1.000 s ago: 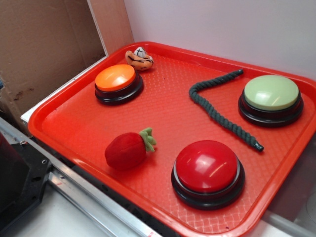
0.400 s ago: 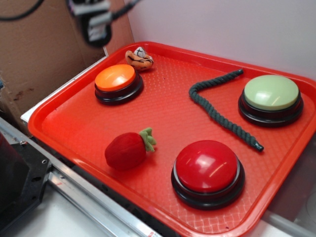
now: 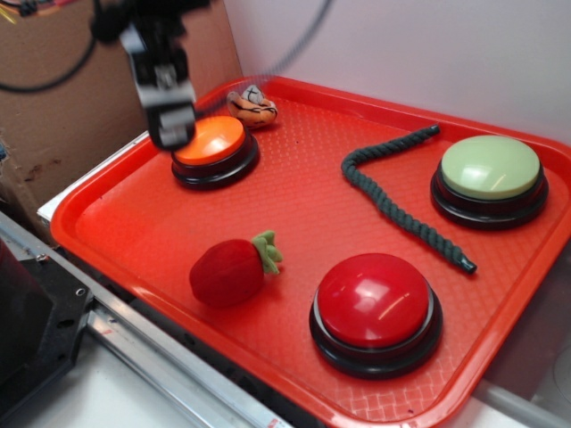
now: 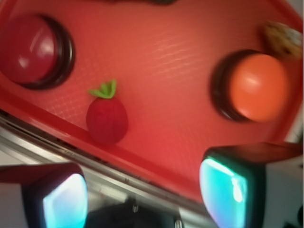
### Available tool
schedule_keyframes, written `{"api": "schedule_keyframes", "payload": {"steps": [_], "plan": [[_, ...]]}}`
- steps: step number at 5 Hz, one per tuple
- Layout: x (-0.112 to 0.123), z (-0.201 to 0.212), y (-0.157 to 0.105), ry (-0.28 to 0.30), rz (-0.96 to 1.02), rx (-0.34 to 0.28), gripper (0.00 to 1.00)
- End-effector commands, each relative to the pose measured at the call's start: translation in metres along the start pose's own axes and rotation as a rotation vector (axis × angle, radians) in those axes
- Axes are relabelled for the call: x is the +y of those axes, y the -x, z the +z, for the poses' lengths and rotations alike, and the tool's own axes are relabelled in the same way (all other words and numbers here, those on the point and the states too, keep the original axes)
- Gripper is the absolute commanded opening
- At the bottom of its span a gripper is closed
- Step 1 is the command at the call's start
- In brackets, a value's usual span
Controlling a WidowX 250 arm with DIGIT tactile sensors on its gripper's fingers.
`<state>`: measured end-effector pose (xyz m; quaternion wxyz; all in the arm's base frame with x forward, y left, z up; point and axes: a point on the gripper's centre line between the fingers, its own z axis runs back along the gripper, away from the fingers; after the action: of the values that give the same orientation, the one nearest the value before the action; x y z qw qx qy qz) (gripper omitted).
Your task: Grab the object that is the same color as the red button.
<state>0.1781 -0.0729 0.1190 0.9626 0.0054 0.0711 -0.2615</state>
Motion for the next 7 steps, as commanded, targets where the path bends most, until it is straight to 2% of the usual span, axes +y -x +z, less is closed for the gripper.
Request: {"api": "schedule_keyframes", "payload": {"steps": [1, 3, 5, 6, 7], "plan": [[-0.017, -0.014, -0.013, 0.018, -0.108, -0.010, 1.00], [-0.017, -0.014, -0.013, 0.018, -0.108, -0.010, 1.00], [-0.031, -0.021, -0.026, 0.018, -0.177, 0.014, 1.00], [-0.035, -0.034, -0.018, 0.065, -0.178, 0.044, 1.00], [-0.031, -0.047, -0.014, 0.076, -0.167, 0.104, 1.00]]}}
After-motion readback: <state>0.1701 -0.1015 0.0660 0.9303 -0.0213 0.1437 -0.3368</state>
